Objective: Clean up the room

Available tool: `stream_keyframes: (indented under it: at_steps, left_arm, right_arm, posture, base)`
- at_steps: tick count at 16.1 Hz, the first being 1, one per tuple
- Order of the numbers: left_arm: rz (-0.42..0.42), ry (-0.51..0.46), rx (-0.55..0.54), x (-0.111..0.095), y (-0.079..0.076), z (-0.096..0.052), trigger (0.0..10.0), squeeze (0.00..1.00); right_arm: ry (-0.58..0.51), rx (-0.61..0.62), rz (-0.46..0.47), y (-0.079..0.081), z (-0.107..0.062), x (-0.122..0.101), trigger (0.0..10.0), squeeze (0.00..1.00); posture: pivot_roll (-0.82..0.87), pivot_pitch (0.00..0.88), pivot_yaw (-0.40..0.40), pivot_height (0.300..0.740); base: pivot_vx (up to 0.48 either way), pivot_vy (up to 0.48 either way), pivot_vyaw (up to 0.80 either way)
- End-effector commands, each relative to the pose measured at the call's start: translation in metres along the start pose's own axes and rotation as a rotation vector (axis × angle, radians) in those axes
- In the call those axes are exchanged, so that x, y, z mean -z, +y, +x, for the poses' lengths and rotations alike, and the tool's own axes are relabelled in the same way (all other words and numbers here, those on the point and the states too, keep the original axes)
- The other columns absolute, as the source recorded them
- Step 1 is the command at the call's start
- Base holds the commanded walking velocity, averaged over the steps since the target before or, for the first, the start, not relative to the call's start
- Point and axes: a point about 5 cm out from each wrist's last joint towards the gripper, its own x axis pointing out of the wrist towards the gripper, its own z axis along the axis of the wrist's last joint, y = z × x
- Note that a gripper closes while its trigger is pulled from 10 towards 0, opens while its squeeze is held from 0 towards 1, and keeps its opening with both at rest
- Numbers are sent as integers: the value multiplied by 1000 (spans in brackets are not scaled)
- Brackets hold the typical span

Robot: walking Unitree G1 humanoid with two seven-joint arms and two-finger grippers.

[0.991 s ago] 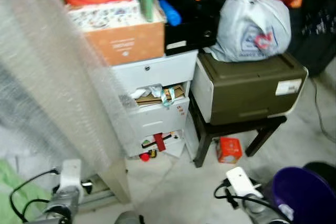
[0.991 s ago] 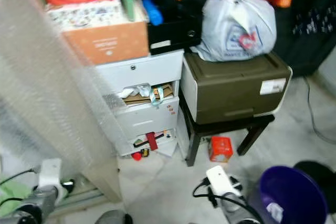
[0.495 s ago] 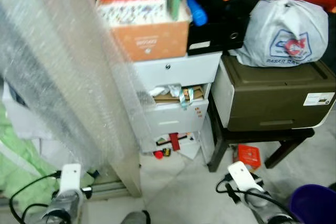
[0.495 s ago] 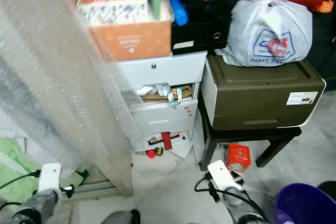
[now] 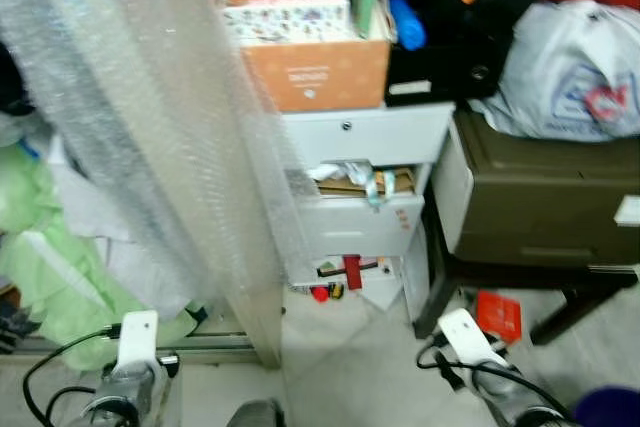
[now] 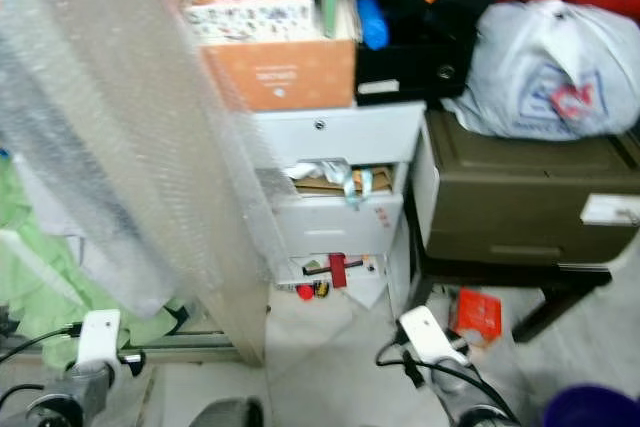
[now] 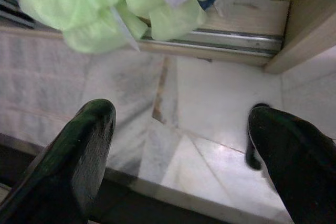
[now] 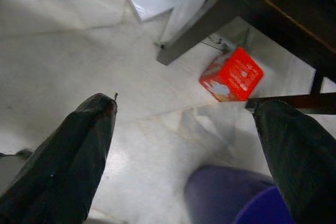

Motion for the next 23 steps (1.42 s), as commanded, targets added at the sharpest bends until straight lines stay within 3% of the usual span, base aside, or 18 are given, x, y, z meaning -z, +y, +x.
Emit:
stream_keyframes:
  at_steps: [1,23]
  left_arm:
    - [-5,-4,-6,-2,4,0,10000,0]
    - [20,-3,-1,-2,3,0,10000,0]
  right_arm:
    - [-15,-14,16,3,2,-9,10000,0]
    - [-4,-22,-1,4,2,-7,10000,0]
  posture:
    - [-16,3,21,740]
    - [-15,1,21,740]
  base:
    - [0,0,0]
    - [0,443,0]
